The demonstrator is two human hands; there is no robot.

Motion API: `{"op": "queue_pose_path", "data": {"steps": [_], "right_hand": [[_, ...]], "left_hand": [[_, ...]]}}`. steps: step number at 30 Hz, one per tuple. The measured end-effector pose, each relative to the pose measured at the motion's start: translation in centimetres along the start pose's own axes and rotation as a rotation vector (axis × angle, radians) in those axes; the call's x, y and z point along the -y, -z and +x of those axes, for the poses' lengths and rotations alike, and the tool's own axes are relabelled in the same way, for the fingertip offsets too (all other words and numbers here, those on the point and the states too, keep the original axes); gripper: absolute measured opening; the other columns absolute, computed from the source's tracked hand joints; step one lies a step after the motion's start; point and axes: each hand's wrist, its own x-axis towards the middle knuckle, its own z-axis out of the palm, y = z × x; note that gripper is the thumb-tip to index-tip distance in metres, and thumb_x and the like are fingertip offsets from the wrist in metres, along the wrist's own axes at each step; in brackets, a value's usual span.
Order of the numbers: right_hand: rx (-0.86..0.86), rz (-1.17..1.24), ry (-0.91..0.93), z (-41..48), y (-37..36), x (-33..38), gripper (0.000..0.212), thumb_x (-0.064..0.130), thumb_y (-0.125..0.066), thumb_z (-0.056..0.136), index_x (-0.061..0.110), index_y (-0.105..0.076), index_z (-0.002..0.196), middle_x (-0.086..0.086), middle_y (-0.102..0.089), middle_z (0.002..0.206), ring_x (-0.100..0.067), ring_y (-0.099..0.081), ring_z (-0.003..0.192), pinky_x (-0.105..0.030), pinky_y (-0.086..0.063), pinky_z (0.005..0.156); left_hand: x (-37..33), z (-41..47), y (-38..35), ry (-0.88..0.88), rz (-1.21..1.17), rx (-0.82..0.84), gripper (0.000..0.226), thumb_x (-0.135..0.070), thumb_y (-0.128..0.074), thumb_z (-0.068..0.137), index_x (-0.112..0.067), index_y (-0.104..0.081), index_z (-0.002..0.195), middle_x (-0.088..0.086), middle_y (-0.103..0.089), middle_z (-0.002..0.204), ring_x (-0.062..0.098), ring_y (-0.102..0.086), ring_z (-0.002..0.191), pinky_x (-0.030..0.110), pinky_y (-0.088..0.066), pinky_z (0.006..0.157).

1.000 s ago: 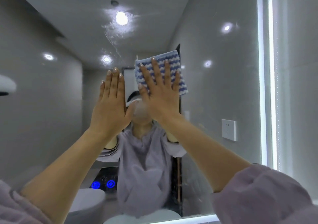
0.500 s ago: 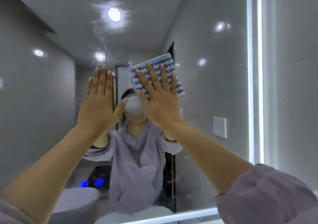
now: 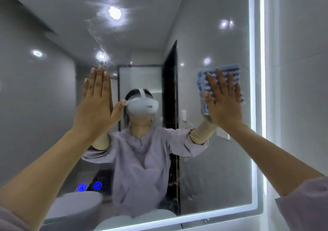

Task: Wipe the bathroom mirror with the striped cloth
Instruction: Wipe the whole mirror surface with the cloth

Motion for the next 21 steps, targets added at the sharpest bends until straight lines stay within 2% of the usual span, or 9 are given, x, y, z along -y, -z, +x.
{"op": "queue_pose_path", "data": {"steps": [5,11,13,17,21], "right_hand": [[0.029,0.031,-0.191,-0.6,0.3,-4.2,0.059,0.053,-0.007,0.095,0.035,0.006,0.149,0.002,0.006,0.162,-0.023,0.010,0.148,-0.048,0.002,0.120],[-0.002,0.119,-0.327,-0.5,0.1,-2.1,0.065,0.051,-0.010,0.093,0.029,-0.003,0.153,0.000,0.003,0.162,-0.025,0.009,0.148,-0.046,0.009,0.119],[-0.025,0.138,-0.375,-0.7,-0.2,-0.8,0.063,0.052,-0.011,0.093,0.031,0.000,0.151,-0.001,0.003,0.162,-0.027,0.009,0.148,-0.047,0.010,0.117],[-0.029,0.152,-0.378,-1.4,-1.0,2.2,0.059,0.052,-0.011,0.095,0.037,0.010,0.148,-0.001,0.006,0.162,-0.029,0.010,0.148,-0.051,0.010,0.116],[-0.017,0.173,-0.341,-2.2,-1.2,5.0,0.057,0.053,-0.010,0.095,0.041,0.018,0.143,-0.001,0.010,0.161,-0.029,0.013,0.147,-0.053,0.010,0.116]], "left_hand": [[0.0,0.0,-0.2,-0.003,0.013,-0.010,0.084,-0.059,-0.015,0.094,0.001,0.000,0.150,0.018,0.004,0.160,0.023,0.012,0.147,0.032,0.011,0.119],[0.0,0.1,-0.2,0.001,0.008,-0.020,0.084,-0.060,-0.014,0.093,0.001,0.001,0.150,0.018,0.004,0.160,0.021,0.013,0.147,0.030,0.013,0.119],[0.0,0.1,-0.2,-0.003,-0.001,-0.016,0.084,-0.059,-0.016,0.093,0.000,0.002,0.150,0.017,0.006,0.160,0.022,0.013,0.147,0.031,0.012,0.119],[0.0,0.0,-0.2,0.005,0.008,0.006,0.085,-0.060,-0.014,0.092,0.000,0.004,0.150,0.016,0.009,0.160,0.024,0.013,0.147,0.038,0.006,0.120],[0.0,0.0,-0.1,0.002,0.000,0.017,0.085,-0.059,-0.016,0.092,-0.001,0.006,0.150,0.016,0.011,0.160,0.023,0.015,0.147,0.037,0.008,0.120]]}}
